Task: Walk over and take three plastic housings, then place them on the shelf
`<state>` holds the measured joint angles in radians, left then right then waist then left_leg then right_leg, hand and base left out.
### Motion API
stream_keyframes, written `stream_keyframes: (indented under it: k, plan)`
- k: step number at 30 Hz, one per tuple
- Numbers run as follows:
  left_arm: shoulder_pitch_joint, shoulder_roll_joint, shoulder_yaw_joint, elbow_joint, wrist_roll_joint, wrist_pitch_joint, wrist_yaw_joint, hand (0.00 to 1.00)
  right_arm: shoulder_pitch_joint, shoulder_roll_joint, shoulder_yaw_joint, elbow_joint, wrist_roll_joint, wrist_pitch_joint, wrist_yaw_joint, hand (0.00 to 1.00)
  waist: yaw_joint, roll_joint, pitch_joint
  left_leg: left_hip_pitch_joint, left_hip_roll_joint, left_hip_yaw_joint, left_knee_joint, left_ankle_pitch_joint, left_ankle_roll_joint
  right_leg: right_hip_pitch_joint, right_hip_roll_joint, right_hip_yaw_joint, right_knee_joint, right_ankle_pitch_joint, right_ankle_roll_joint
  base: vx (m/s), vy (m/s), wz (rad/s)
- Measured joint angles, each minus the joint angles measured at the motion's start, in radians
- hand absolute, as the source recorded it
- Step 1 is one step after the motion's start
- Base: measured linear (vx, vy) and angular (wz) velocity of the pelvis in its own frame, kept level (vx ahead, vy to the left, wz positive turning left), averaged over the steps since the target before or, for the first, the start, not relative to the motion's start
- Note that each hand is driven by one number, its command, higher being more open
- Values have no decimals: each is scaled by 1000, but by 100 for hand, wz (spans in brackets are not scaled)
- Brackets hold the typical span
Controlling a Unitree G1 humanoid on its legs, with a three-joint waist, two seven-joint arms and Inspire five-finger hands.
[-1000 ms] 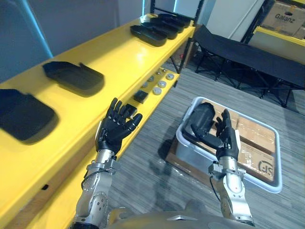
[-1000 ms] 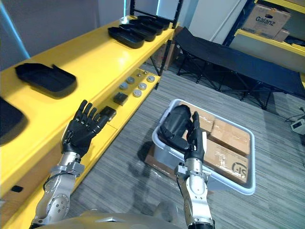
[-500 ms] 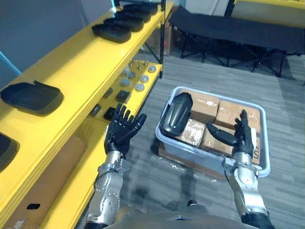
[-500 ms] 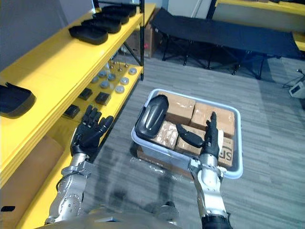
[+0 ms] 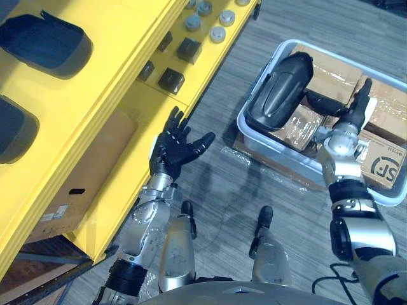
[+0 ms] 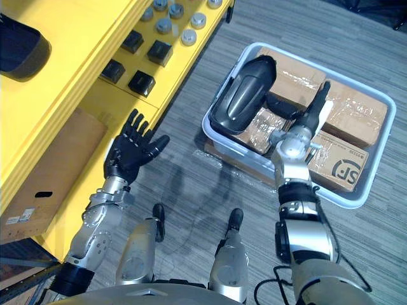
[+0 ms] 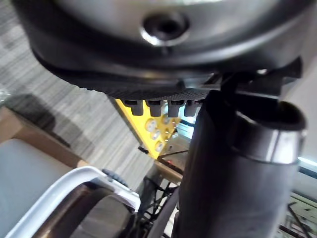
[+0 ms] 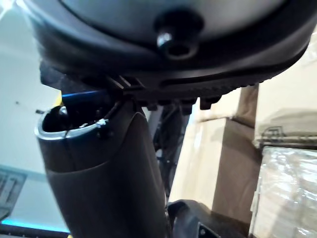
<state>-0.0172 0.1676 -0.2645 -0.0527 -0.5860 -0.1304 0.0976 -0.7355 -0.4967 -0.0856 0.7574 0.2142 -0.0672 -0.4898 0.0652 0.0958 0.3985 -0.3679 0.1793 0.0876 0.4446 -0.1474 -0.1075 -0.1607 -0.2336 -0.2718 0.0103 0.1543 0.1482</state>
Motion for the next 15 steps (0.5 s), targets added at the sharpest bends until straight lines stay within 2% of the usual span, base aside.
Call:
stream_keyframes:
  k: [5,7,9,11,13,14,15]
  plan:
    - [-67,-2,-37,101,-18,-32,-4,100,-134,-96,96,121,3,7,32,100,22,14,27,-49,-1,-14,24,0,2,-32,2,-4,1,17,-4,-24,13,3]
    - [-81,-1,-43,118,-38,-52,-4,100,-185,-107,130,177,9,35,60,100,30,22,34,-61,-1,-18,32,0,3,-40,2,-10,4,18,-3,-54,15,7]
    - [-118,-3,-62,147,-44,-69,-4,100,-231,-135,169,248,27,80,110,100,49,45,46,-80,-1,-34,45,-1,5,-42,4,-25,6,18,-3,-82,8,13]
    - [-136,-3,-72,173,-44,-81,-3,100,-252,-136,182,297,36,137,160,100,64,51,48,-87,-1,-37,49,0,6,-47,6,-26,6,18,-3,-62,4,4]
    - [-138,-3,-75,182,-50,-82,-3,100,-260,-140,208,310,30,174,203,100,65,53,49,-97,1,-45,59,-1,6,-47,9,-32,8,18,-3,-50,3,5]
    - [-139,-3,-80,186,-56,-82,-3,100,-265,-152,213,312,34,199,232,0,67,53,49,-99,1,-46,60,-1,7,-47,9,-34,8,18,-3,-38,10,7]
    - [-139,-3,-82,190,-72,-82,-3,100,-268,-159,216,322,30,226,268,0,70,55,50,-99,1,-48,62,0,7,-46,9,-35,12,18,-3,-55,16,4]
